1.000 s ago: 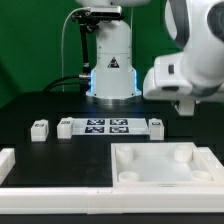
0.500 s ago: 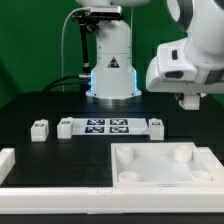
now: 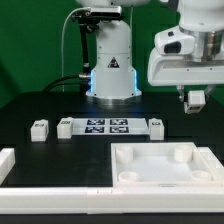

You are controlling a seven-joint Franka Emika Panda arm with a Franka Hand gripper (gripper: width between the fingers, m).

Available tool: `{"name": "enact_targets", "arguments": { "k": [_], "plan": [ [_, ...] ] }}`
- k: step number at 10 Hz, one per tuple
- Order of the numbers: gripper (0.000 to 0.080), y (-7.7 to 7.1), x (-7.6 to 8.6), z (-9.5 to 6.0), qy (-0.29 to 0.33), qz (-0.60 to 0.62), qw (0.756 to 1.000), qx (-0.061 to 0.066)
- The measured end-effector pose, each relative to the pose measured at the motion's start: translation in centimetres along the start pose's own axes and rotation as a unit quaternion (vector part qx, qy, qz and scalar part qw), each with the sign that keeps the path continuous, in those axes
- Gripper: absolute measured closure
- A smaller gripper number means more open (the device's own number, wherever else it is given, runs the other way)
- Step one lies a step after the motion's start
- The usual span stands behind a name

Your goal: Assemble one leg

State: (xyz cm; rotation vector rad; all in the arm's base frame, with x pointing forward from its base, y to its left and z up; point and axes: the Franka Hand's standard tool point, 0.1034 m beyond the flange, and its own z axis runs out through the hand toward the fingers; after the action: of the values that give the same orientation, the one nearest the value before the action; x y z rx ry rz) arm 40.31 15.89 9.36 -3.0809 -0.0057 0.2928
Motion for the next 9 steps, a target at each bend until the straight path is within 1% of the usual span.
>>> {"name": "enact_targets", "arguments": {
  "k": [1,2,3,4,5,6,9],
  "plan": [
    [0.0509,0.5,1.5,-0.7,0.031,-0.01,0.999,0.002],
    [0.0509,0.9,3.5,-1.5,0.091,-0.019,0.996,0.009],
    [0.0509,1.3,4.9,-2.2,0.136,-0.029,0.99,0.014],
    [0.0509,1.2,6.0,-2.9,0.189,-0.03,0.981,0.024],
    [0.0509,1.1,5.5,-2.5,0.201,-0.033,0.979,0.026],
    [0.0509,1.2,5.3,-2.4,0.191,-0.033,0.981,0.024],
    [0.0509,1.3,5.6,-2.4,0.192,-0.037,0.981,0.023]
  ]
}}
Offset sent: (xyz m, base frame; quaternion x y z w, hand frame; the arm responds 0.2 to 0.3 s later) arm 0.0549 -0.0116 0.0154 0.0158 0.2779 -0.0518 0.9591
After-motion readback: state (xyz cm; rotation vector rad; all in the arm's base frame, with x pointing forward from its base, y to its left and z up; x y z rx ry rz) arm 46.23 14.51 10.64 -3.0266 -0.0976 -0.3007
